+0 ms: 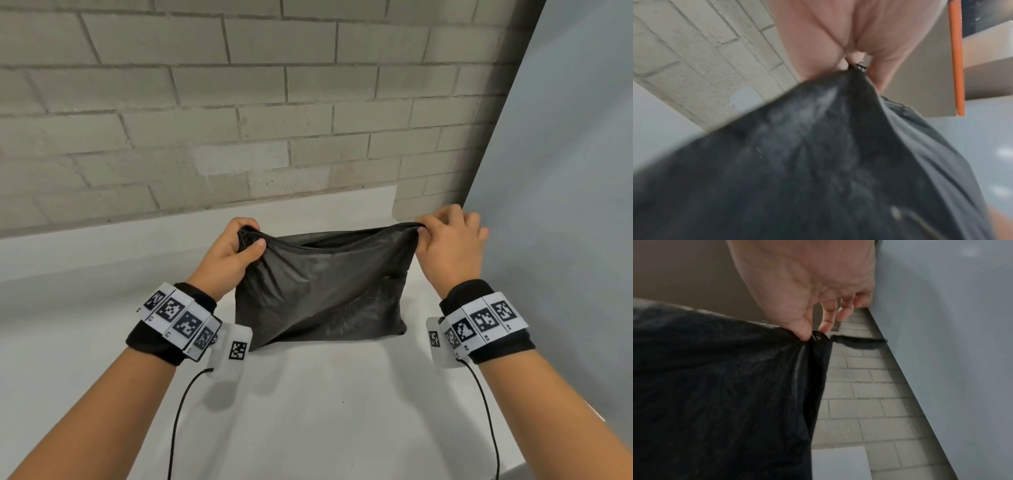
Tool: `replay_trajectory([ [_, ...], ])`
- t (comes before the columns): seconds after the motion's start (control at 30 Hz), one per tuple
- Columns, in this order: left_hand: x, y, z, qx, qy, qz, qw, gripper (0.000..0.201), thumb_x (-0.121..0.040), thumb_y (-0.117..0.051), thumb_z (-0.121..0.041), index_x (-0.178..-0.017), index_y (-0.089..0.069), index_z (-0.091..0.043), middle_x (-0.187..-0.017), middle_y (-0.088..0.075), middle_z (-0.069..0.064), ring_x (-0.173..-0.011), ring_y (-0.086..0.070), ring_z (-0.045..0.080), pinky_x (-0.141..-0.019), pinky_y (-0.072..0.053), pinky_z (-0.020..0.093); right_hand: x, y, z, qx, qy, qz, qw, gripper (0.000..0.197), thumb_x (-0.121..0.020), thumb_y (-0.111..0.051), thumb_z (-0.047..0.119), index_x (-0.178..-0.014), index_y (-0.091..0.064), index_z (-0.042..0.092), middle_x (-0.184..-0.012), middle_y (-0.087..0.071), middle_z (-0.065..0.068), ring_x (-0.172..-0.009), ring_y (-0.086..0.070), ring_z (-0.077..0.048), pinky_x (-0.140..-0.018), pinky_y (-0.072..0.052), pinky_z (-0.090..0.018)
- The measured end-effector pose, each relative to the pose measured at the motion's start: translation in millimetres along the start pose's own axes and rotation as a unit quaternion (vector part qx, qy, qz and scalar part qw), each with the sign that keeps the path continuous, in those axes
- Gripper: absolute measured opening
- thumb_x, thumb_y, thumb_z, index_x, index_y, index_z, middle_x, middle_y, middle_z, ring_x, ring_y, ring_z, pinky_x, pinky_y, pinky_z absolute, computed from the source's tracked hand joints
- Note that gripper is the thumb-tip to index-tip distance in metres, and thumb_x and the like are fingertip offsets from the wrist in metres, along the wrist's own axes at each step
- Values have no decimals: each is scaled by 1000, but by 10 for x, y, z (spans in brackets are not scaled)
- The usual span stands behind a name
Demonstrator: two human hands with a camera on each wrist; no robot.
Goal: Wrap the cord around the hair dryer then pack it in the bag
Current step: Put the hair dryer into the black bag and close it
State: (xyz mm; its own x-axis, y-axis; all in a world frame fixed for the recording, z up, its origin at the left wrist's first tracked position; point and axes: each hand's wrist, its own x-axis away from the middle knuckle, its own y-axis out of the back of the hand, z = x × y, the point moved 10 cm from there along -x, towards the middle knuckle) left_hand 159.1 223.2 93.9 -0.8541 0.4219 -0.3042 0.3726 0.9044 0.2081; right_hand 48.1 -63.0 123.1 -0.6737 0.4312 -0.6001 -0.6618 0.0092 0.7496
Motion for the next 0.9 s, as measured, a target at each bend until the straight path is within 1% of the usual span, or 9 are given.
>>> replay_trajectory([
  [0.1,-9,47,-17,-52,-26,-47,997,22,-91,-43,-5,-82,-46,-25,-80,-48,-6,-75,-47,3,-74,-39,16,64,-18,289,-123,26,37,991,29,-84,-48,9,-106,-66,14,-114,-55,-12,-105,-45,-33,-93,-41,-42],
  [0.23,-7,2,15,-58,-27,-52,997,21,-92,-44,-7,-80,-45,-25,-78,-48,-7,-73,-48,-1,-69,-38,8,401,-207,1138,-170,182,202,947,57,-77,-38,57,-125,-52,31,-132,-52,7,-122,-41,-18,-103,-27,-38],
  [0.33,16,-23,25,-31,-15,-49,998,18,-92,-44,-7,-83,-46,-22,-78,-48,-5,-74,-47,6,-69,-39,12,555,-460,1348,-134,179,290,930,56,-88,-45,49,-138,-35,26,-134,-51,3,-125,-41,-20,-111,-24,-46],
  [0.43,55,-114,33,33,9,8,999,21,-92,-40,-3,-84,-48,-20,-78,-50,-2,-72,-49,7,-68,-43,14,564,-490,1381,-146,148,282,936,48,-91,-45,43,-136,-38,29,-126,-52,0,-120,-42,-23,-106,-29,-45],
  [0.53,80,-146,-22,43,5,41,998,26,-90,-43,2,-85,-51,-22,-81,-54,-2,-69,-55,0,-67,-45,10,555,-428,1409,-188,140,250,939,33,-89,-52,37,-119,-54,25,-115,-52,0,-112,-44,-22,-97,-31,-38],
  [0.63,95,-52,-67,9,-16,-7,1000,27,-83,-56,1,-85,-51,-26,-88,-57,-6,-69,-58,-8,-68,-46,7,500,-325,1464,-240,153,203,937,12,-84,-61,23,-93,-60,14,-113,-52,-3,-108,-46,-21,-95,-37,-34],
  [0.7,118,45,-105,-19,-35,-63,997,28,-77,-65,-1,-79,-53,-27,-82,-59,-7,-67,-57,-5,-67,-45,7,511,-337,1530,-313,139,222,913,10,-84,-59,7,-81,-50,13,-107,-57,-7,-100,-54,-22,-91,-42,-30],
  [0.77,159,106,-181,-71,-62,-110,989,27,-73,-70,-3,-71,-58,-28,-74,-61,-10,-65,-57,-3,-68,-45,7,534,-362,1571,-377,108,233,890,20,-84,-48,-4,-84,-42,15,-99,-61,-9,-91,-58,-23,-86,-46,-28],
  [0.9,222,54,-350,-159,-101,-127,974,18,-69,-73,-3,-84,-72,-13,-74,-63,-9,-68,-59,-6,-70,-43,2,602,-207,1703,-396,155,184,886,32,-87,-51,4,-114,-52,22,-107,-52,1,-95,-52,-5,-84,-36,-1],
])
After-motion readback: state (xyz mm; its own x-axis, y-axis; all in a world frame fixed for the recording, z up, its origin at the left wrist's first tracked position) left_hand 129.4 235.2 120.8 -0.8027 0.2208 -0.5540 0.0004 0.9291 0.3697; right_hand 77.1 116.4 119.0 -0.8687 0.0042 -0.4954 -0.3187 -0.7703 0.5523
